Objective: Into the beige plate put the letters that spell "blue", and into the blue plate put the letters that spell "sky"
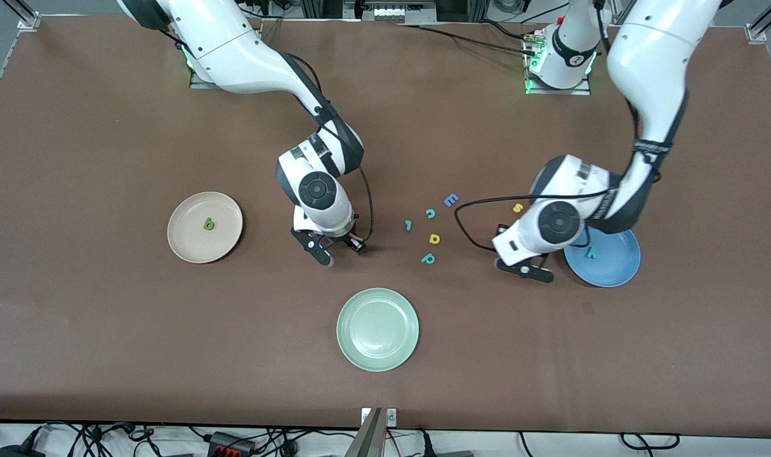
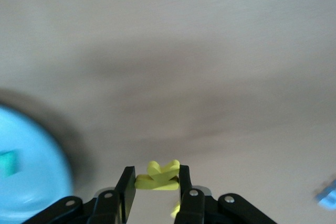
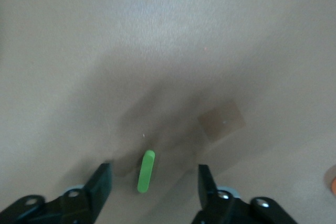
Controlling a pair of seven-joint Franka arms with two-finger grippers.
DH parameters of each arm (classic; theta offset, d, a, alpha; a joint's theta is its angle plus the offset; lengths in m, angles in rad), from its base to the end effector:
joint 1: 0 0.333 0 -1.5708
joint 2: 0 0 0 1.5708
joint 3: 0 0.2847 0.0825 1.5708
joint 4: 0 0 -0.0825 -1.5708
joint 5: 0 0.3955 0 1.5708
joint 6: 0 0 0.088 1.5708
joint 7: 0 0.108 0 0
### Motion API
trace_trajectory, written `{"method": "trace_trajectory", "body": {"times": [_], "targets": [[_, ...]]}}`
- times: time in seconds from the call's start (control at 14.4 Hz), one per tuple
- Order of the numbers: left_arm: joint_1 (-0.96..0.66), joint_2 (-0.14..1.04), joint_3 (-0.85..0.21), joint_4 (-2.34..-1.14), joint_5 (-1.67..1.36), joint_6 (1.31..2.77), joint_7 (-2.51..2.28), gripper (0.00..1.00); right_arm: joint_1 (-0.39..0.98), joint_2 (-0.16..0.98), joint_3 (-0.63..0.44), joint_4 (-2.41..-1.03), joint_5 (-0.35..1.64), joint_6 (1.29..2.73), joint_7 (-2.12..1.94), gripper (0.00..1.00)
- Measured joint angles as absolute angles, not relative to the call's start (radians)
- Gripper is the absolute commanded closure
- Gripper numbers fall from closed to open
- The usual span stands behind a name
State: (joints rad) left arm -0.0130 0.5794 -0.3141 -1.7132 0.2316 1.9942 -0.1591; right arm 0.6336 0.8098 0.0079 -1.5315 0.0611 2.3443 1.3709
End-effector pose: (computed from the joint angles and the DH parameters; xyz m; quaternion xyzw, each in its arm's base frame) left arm 0.6066 -0.1798 0.2125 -0.9825 0.1317 0.1246 0.0420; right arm 0.5548 0.4148 0.1456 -0.9257 0.3775 0.0201 0.0145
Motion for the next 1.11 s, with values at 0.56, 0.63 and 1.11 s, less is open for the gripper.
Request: {"method": "trace_trajectory", "body": {"times": [0.56,0.63,1.11], "targets": [[0.242,0.564,-0.308,-1.763,0.233,1.924,0.061,0.24,0.635,0.816,0.007,-1.520,0.060,2.347,1.358,1.00],[0.254,0.565,-0.309,-1.773,0.233,1.924,0.063,0.00,0.635,0.816,0.007,-1.519,0.060,2.348,1.353,1.00],[0.257,0.559,-0.397,-1.785,0.233,1.864,0.011,0.00,0.613,0.756,-0.027,-1.482,0.054,2.215,1.111,1.00]]}}
